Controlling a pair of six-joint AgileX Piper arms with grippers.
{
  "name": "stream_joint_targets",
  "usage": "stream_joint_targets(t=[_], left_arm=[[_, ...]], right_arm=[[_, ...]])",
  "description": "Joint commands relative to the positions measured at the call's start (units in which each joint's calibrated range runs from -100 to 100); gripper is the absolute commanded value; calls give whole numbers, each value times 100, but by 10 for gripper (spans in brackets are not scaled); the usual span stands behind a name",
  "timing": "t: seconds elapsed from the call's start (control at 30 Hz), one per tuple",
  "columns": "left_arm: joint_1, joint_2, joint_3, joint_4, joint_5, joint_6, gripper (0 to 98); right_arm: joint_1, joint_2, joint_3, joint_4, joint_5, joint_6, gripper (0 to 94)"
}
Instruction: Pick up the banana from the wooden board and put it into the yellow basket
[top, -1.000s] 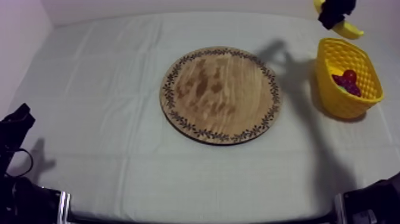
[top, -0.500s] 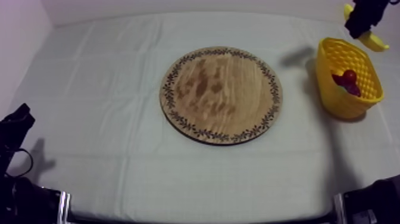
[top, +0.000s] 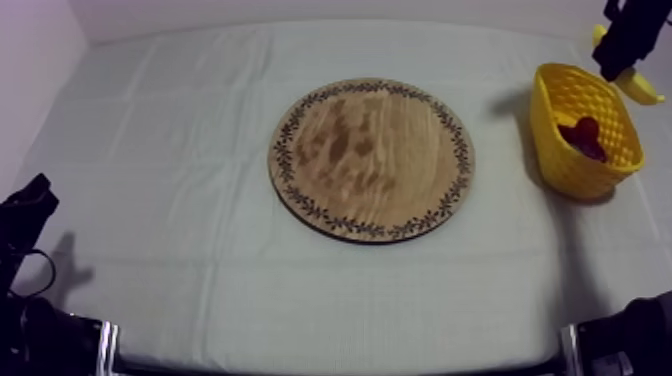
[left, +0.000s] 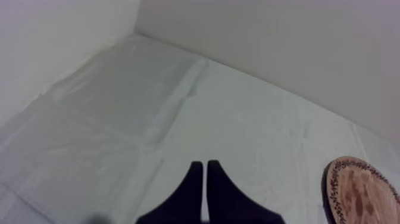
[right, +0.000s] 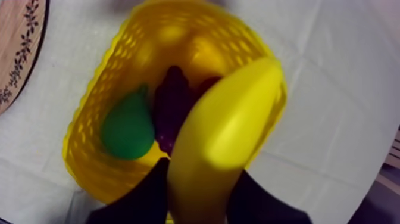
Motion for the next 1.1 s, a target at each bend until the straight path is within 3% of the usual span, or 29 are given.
stream_joint_targets(t=[0.0, 0.73, 0.83, 1.07], left_arm=[[1, 0, 3, -2, 0, 3, 1], [1, 0, 3, -2, 0, 2, 1], [1, 0, 3, -2, 0, 3, 1], [1, 0, 3, -2, 0, 4, 1]], right_arm=[[-10, 33, 225, 1, -71, -40, 246], [-107, 890, 1151, -170, -650, -298, 269], [-108, 1033, 1177, -180, -712, -334, 346], [-91, 1178, 1075, -200, -751, -398, 681]])
